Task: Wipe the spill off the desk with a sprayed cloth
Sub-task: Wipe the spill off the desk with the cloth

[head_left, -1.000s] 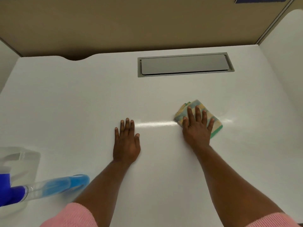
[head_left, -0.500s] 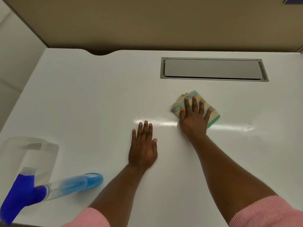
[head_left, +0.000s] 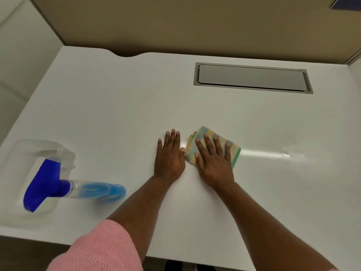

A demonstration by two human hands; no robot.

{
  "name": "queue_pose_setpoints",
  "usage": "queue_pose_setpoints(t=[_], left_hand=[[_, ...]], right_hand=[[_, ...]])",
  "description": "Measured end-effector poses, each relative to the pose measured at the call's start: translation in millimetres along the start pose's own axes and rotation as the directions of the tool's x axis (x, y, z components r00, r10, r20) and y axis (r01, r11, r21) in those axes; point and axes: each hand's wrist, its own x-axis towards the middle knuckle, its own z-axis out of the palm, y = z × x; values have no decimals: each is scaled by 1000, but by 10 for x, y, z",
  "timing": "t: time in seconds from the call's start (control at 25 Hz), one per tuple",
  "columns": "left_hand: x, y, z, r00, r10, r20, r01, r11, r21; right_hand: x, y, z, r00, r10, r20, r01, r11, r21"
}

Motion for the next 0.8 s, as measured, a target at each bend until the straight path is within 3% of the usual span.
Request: queue_pose_setpoints(t=[0.16, 0.36, 0.8], left_hand=[[35, -323, -228, 977, -181, -113, 183, 983, 11], [-10, -640, -303, 937, -336, -95, 338, 941, 9], [-59, -819, -202, 913, -396, -94, 392, 918, -61]], right_hand=[[-394, -148, 75, 996, -65, 67, 67, 998, -21], [-461, -382, 139, 974, -178, 139, 186, 981, -47], [219, -773, 283, 924, -341, 174, 348, 937, -15]])
